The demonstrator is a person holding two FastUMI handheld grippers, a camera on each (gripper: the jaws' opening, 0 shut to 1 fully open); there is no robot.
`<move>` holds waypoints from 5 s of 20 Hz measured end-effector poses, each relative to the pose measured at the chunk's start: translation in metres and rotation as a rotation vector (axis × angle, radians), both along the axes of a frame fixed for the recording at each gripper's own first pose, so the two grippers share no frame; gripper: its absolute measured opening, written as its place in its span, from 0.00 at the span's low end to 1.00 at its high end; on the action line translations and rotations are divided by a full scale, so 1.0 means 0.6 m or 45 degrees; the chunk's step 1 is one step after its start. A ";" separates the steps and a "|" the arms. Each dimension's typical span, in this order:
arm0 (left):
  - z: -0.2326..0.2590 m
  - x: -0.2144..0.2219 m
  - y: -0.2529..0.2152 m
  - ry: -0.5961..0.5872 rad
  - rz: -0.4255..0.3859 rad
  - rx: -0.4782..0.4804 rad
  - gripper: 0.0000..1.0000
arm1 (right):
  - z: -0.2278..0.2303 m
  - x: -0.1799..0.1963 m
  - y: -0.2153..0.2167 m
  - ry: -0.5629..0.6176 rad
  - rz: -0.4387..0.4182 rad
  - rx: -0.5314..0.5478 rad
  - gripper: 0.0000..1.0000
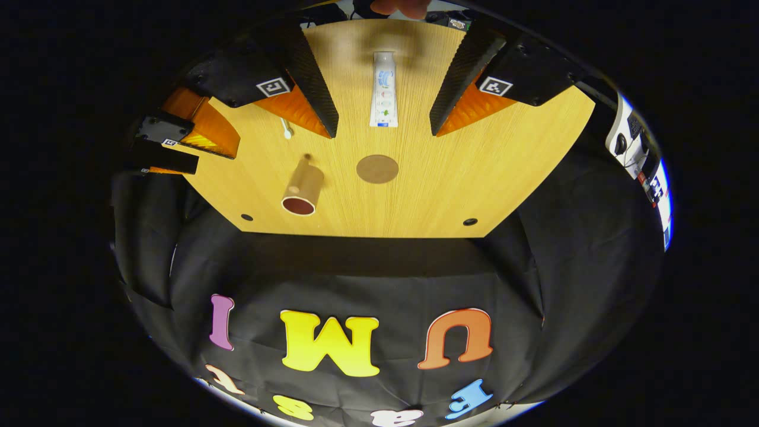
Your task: Put the toothbrush and toothpaste on the desktop into the cup, then pick up the cup and place it on the coaster on the desktop.
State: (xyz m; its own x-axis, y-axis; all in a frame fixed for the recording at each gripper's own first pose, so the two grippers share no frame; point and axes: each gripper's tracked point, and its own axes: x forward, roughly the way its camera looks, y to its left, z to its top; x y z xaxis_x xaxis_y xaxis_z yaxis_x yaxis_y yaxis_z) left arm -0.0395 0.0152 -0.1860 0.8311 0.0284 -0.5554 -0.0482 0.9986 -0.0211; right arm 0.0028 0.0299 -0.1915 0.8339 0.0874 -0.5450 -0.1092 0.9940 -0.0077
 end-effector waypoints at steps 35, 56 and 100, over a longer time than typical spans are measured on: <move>-0.174 -0.029 0.017 0.298 -0.018 -0.030 0.99 | -0.250 0.097 0.023 0.423 -0.047 -0.102 0.25; -0.235 -0.015 -0.006 0.345 -0.050 -0.013 0.99 | -0.227 0.102 0.015 0.366 -0.064 -0.074 0.01; -0.030 0.097 -0.009 -0.083 -0.069 -0.006 0.36 | 0.117 0.197 0.028 -0.132 -0.027 0.169 0.00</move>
State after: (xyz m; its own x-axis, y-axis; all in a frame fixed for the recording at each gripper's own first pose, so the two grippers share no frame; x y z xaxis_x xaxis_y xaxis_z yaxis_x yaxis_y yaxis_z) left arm 0.0187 0.0099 -0.2043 0.8657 -0.0201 -0.5002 0.0075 0.9996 -0.0270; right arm 0.1211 0.0465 -0.1214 0.8876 0.1345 -0.4406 -0.0933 0.9891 0.1140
